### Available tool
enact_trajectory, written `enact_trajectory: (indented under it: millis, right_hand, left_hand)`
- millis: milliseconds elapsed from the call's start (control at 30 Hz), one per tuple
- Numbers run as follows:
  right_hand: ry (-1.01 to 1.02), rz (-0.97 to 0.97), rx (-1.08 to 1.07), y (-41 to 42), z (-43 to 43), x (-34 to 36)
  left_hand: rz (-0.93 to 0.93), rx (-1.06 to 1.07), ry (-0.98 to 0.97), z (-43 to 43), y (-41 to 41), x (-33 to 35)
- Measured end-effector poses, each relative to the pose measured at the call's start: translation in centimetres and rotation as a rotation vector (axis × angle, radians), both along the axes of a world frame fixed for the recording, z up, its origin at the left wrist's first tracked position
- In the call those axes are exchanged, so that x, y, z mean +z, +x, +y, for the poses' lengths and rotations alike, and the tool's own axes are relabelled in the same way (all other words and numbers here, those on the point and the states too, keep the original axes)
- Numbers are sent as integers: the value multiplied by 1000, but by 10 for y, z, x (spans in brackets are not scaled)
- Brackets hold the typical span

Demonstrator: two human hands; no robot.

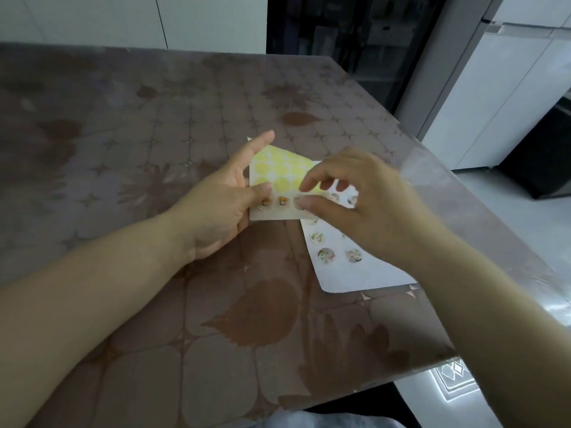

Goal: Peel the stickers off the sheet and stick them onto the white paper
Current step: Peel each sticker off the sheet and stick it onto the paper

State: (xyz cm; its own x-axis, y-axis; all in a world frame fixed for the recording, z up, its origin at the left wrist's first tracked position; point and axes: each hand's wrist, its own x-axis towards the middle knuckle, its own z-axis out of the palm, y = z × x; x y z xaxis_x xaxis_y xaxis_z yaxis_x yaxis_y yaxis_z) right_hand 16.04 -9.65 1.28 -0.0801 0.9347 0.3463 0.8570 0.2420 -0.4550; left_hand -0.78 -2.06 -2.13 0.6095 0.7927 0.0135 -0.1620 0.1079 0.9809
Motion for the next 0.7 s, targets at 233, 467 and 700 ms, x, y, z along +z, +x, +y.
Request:
enact_trajectory:
  millis: [233,467,700]
  right_hand:
    - [263,-3,-88,-34,28,-39]
    - [342,16,-8,-26,28,-43]
    - [301,109,57,-25,24,-43]
  left_hand:
    - [-54,33,-149,6,0,1]
    - [-78,-7,-216,7,0,1]
    - [-31,-39,-147,6,-1,-1]
